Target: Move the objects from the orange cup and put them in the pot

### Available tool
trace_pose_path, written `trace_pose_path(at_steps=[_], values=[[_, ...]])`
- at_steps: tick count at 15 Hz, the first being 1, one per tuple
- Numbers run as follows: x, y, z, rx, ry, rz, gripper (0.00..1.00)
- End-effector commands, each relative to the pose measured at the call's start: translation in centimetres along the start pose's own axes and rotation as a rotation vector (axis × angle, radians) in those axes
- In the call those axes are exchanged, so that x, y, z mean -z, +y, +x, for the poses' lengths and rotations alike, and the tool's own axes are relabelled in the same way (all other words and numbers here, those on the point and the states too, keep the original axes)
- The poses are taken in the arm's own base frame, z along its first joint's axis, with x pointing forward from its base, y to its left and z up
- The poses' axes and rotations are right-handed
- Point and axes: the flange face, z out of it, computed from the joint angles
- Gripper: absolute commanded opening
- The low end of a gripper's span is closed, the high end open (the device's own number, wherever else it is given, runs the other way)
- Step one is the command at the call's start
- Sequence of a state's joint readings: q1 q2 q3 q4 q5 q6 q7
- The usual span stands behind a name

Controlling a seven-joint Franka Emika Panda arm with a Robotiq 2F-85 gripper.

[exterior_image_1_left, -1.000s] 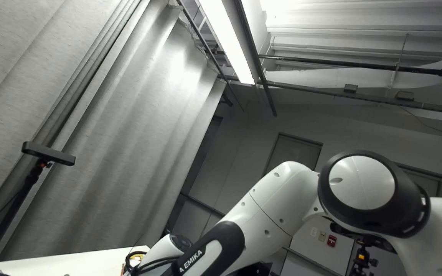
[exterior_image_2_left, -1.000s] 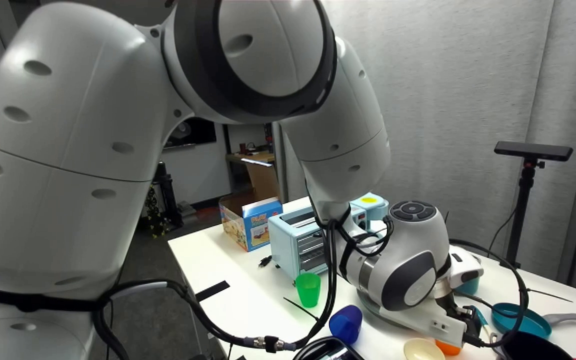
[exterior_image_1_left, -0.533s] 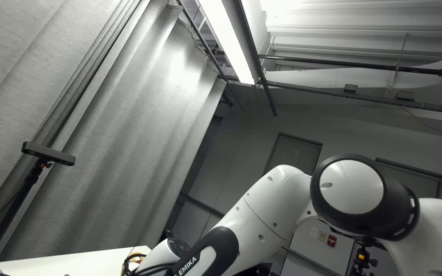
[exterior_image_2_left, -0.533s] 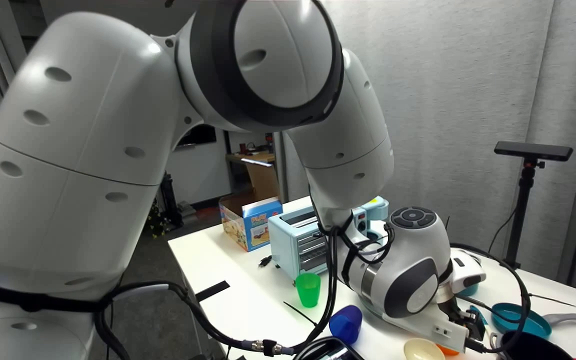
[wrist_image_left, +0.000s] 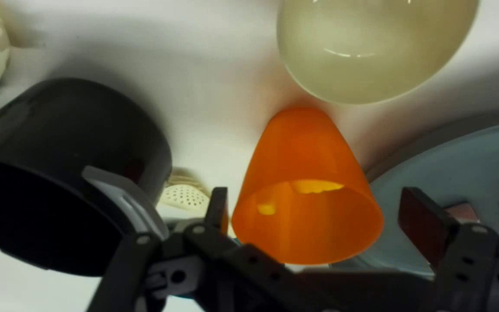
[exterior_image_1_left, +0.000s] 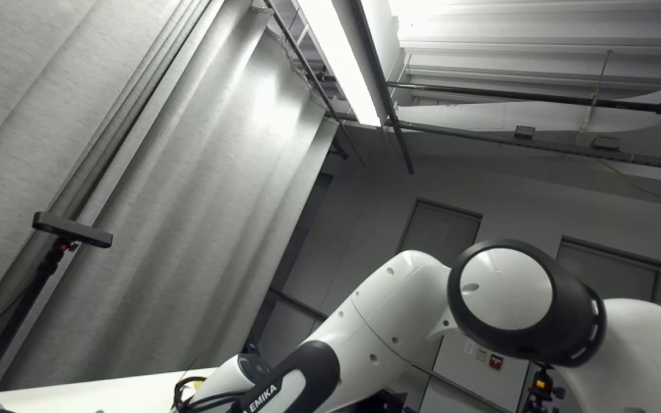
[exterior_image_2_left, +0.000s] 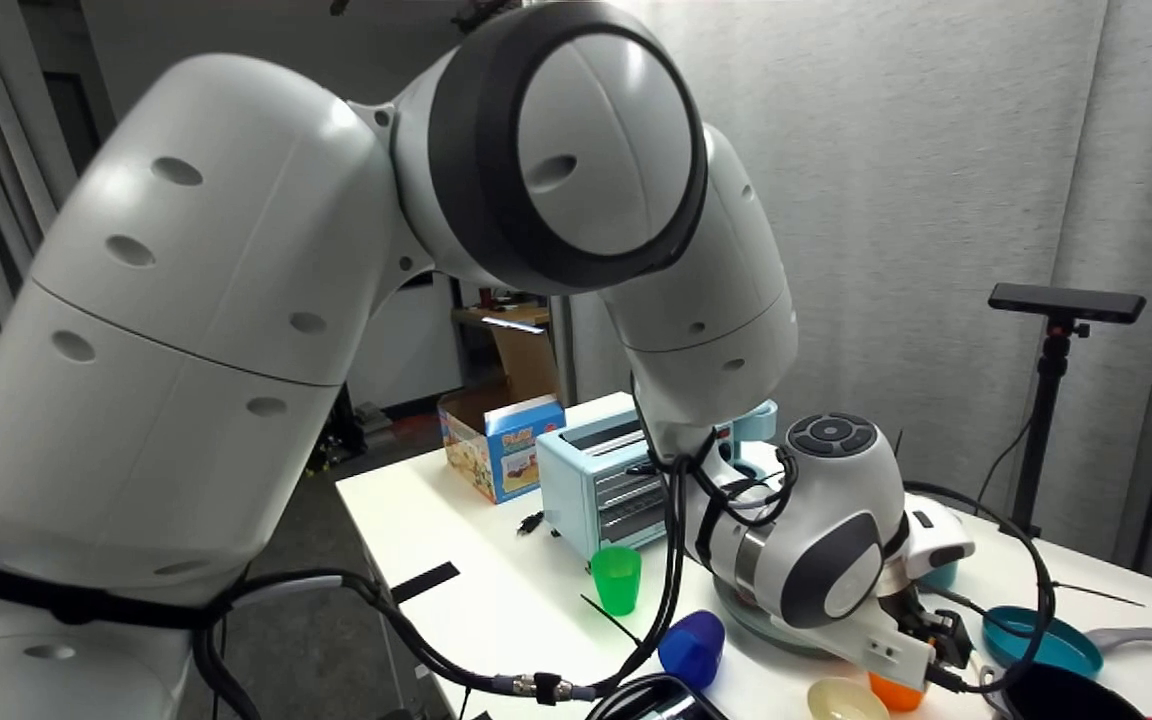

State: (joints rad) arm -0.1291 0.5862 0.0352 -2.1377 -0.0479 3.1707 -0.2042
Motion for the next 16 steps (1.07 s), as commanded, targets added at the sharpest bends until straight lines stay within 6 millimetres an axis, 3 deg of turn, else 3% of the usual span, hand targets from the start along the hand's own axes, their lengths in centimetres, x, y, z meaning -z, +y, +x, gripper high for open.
trace_pose_path(at_steps=[1,7,15,16], values=[[-0.7,-0.8,1.8,-0.036,0.046,0.021,1.0],[-1.3,-0.6,2.8,-0.062,0.053,0.021,1.0],[-2.5,0.7,1.6,-0.08,0.02,-0.003,1.0],[-2.6,0.8,1.5,-0.08,0.018,-0.005,0.75]])
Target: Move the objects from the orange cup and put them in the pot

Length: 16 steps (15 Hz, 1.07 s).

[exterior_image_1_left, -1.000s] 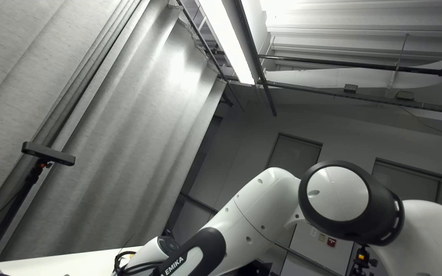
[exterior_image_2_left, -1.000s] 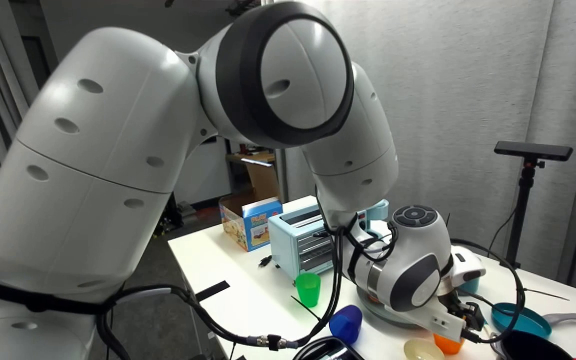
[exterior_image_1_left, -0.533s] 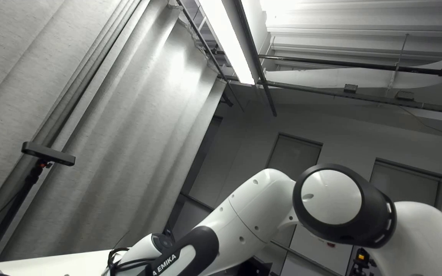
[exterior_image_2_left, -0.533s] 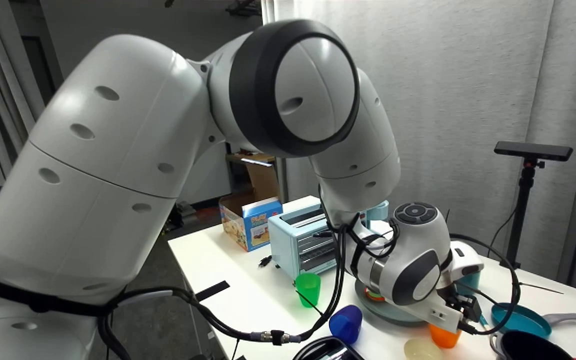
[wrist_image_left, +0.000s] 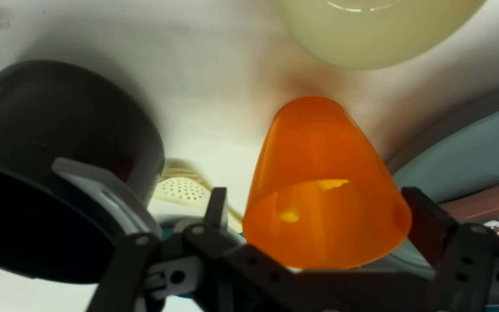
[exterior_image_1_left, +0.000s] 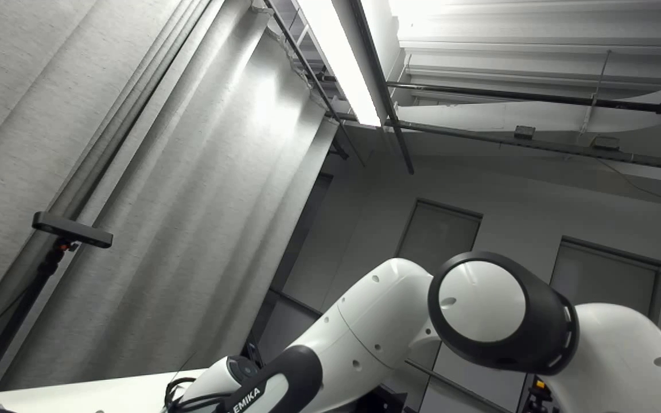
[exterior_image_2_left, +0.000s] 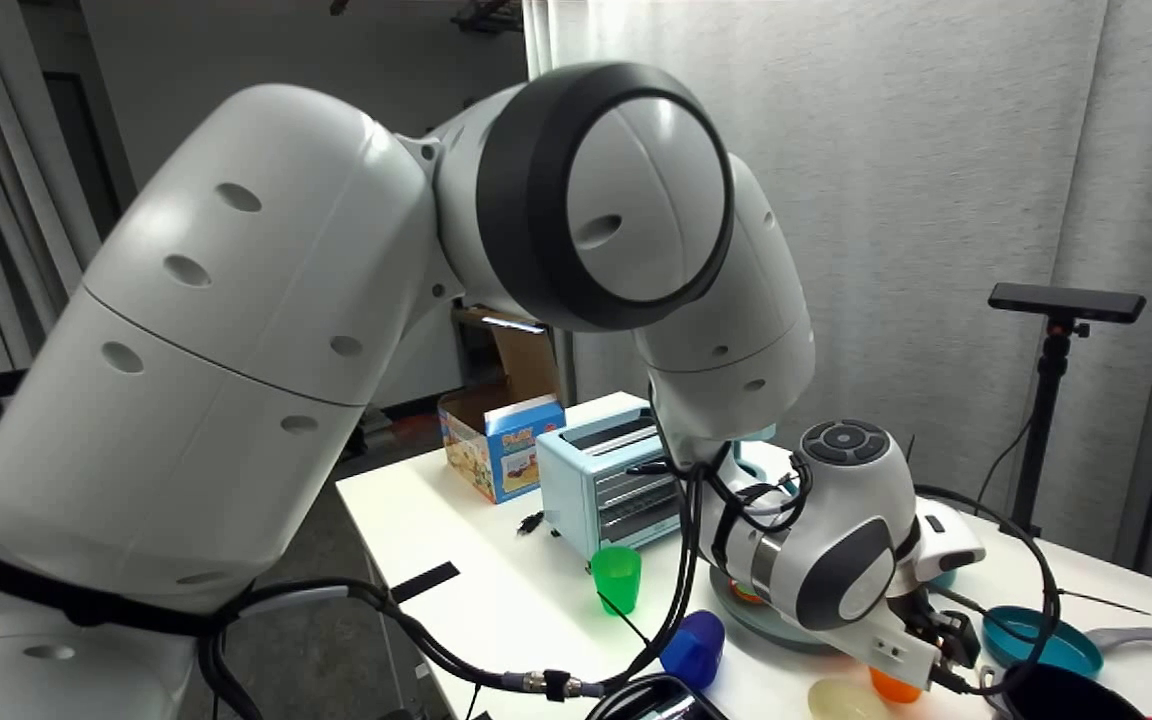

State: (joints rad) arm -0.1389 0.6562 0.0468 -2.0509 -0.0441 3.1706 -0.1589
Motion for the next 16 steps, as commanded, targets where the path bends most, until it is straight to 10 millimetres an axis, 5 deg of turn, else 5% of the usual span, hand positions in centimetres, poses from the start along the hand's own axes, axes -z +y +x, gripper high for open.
trace_pose_path(at_steps=[1,3,6,16], values=[[-0.7,0.4,0.1,-0.026,-0.001,-0.008,0.74],[-0.8,0.5,0.2,-0.026,-0.001,-0.01,0.58],[-0.3,0.7,0.6,-0.031,0.002,-0.007,0.52],[4.5,4.7,3.9,-0.19,0.009,0.011,0.51]])
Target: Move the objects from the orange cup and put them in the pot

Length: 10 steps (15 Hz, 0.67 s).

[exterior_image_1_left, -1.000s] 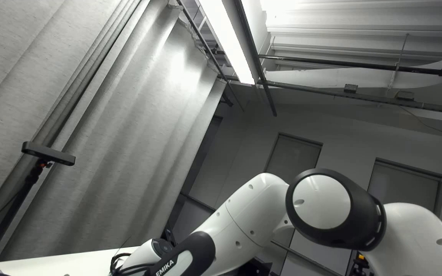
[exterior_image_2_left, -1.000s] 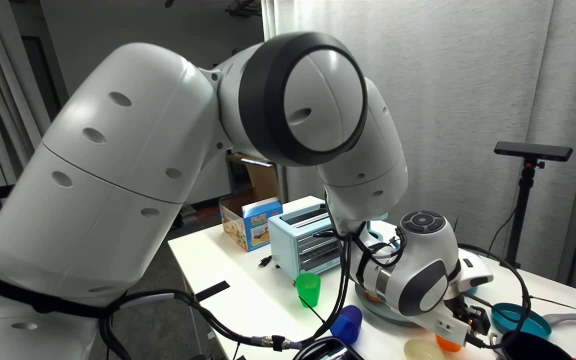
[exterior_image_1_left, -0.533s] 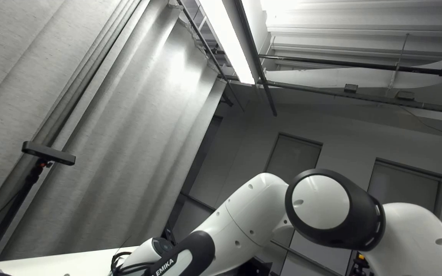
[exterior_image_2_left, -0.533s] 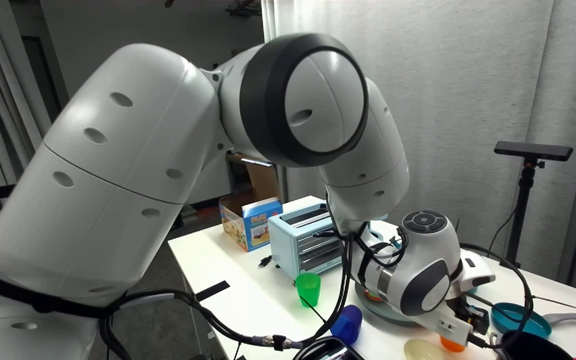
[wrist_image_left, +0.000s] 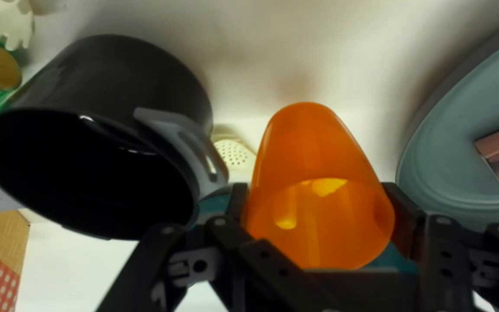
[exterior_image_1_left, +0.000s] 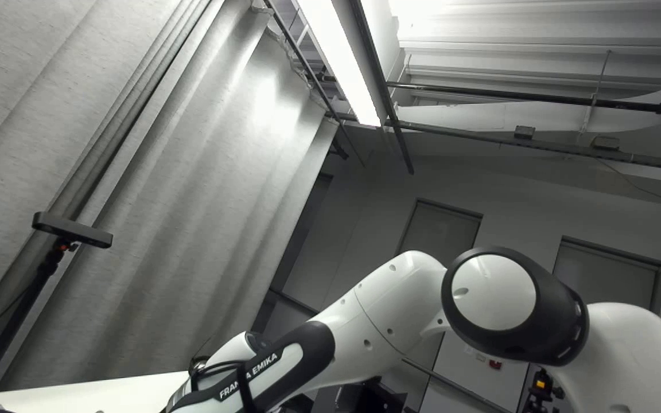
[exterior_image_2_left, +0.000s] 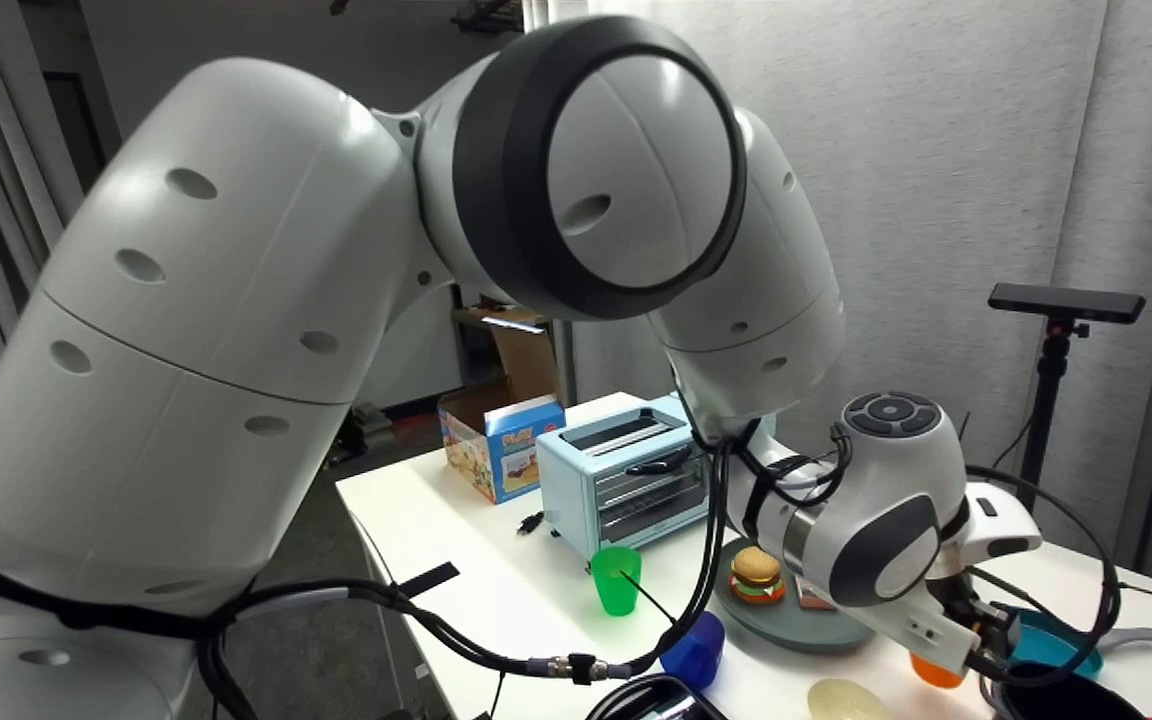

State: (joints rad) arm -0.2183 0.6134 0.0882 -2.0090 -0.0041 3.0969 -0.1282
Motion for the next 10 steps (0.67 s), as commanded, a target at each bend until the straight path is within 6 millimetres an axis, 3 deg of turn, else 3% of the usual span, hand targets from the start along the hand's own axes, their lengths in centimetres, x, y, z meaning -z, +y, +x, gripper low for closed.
trace_pose_path(at_steps=[1,10], values=[[2.6,1.5,1.9,-0.088,-0.008,0.017,0.51],[5.0,3.6,2.8,-0.293,-0.04,0.037,0.51]])
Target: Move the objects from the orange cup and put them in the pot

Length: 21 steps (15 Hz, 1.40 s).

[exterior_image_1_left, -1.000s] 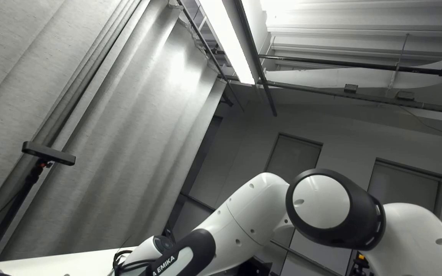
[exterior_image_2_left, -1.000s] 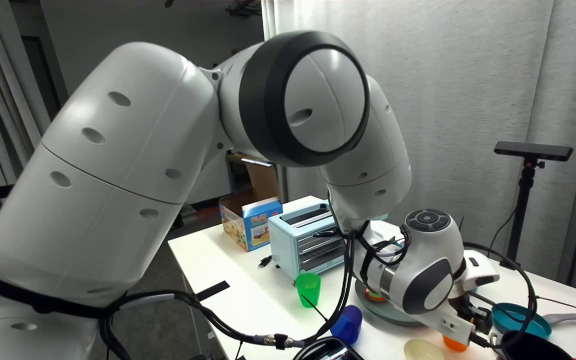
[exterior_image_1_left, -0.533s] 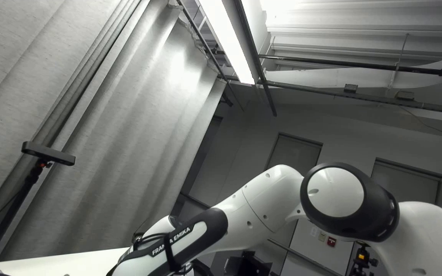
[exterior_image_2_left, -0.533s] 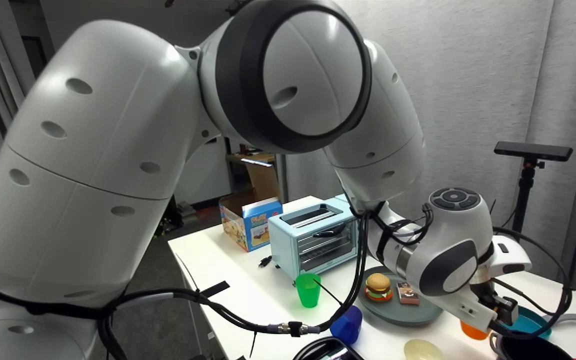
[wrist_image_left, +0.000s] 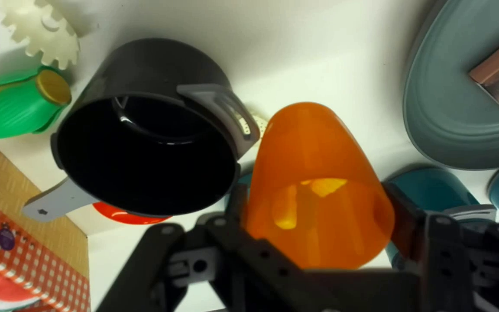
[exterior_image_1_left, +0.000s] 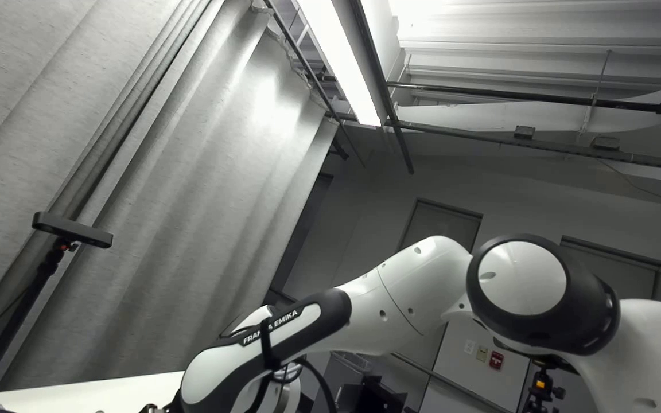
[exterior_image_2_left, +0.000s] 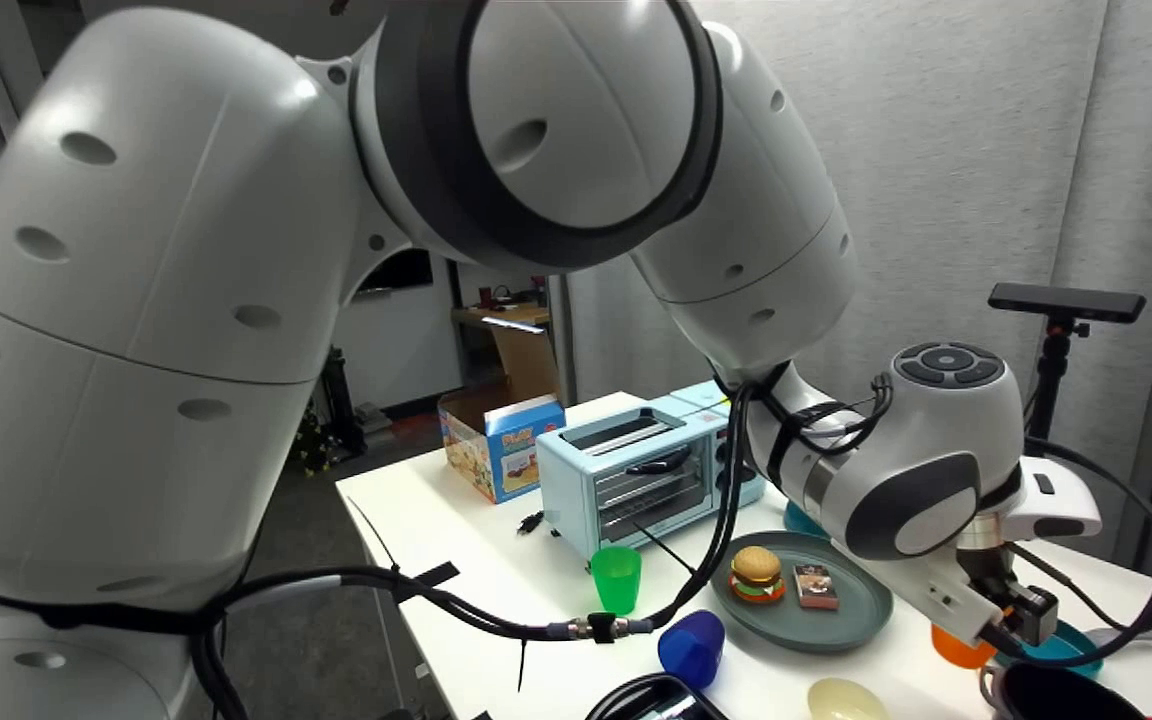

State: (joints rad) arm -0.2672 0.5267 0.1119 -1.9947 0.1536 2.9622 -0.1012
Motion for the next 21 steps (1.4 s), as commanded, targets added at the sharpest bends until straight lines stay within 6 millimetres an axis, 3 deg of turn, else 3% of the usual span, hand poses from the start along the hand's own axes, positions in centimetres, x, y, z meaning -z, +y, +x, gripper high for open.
trace_pose_path(at_steps=[1,8,14,21], values=[[1.5,0.8,0.7,-0.114,-0.01,0.017,0.51],[2.0,3.6,0.6,-0.303,-0.023,0.035,0.51],[0.7,6.0,-0.8,-0.446,-0.119,0.091,0.51],[-0.5,5.2,-1.2,-0.396,-0.179,0.126,0.51]])
